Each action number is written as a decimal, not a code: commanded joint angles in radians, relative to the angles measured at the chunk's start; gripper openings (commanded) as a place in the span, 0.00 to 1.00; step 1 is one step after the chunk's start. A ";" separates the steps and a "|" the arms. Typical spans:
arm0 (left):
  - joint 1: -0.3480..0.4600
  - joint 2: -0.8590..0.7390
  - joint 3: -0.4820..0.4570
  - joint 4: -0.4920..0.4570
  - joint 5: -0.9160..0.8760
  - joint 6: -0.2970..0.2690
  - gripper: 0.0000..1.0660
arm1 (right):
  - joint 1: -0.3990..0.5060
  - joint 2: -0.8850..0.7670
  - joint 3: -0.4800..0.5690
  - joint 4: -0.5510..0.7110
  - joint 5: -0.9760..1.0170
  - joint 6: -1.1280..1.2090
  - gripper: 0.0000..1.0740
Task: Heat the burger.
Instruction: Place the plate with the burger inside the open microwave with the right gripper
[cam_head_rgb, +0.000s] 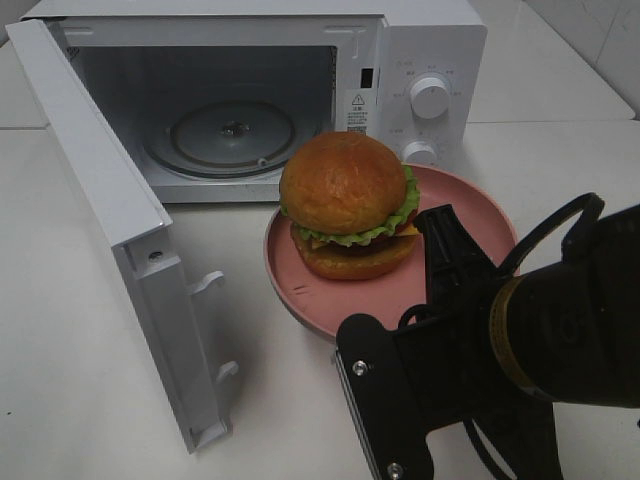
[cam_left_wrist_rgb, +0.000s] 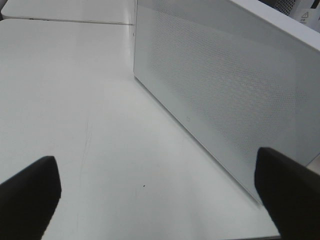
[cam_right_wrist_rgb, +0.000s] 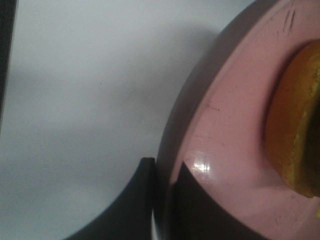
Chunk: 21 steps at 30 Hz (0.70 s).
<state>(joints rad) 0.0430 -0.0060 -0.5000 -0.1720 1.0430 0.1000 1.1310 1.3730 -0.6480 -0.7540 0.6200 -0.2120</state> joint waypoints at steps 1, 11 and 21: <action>-0.003 -0.024 0.005 -0.008 -0.008 -0.001 0.92 | 0.002 -0.012 -0.002 -0.046 -0.016 -0.048 0.03; -0.003 -0.024 0.005 -0.008 -0.008 -0.001 0.92 | -0.041 -0.009 -0.002 -0.031 -0.090 -0.091 0.00; -0.003 -0.024 0.005 -0.008 -0.008 -0.001 0.92 | -0.206 -0.007 -0.002 0.046 -0.251 -0.344 0.00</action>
<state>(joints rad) 0.0430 -0.0060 -0.5000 -0.1720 1.0430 0.1000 0.9570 1.3750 -0.6480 -0.7160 0.4600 -0.4640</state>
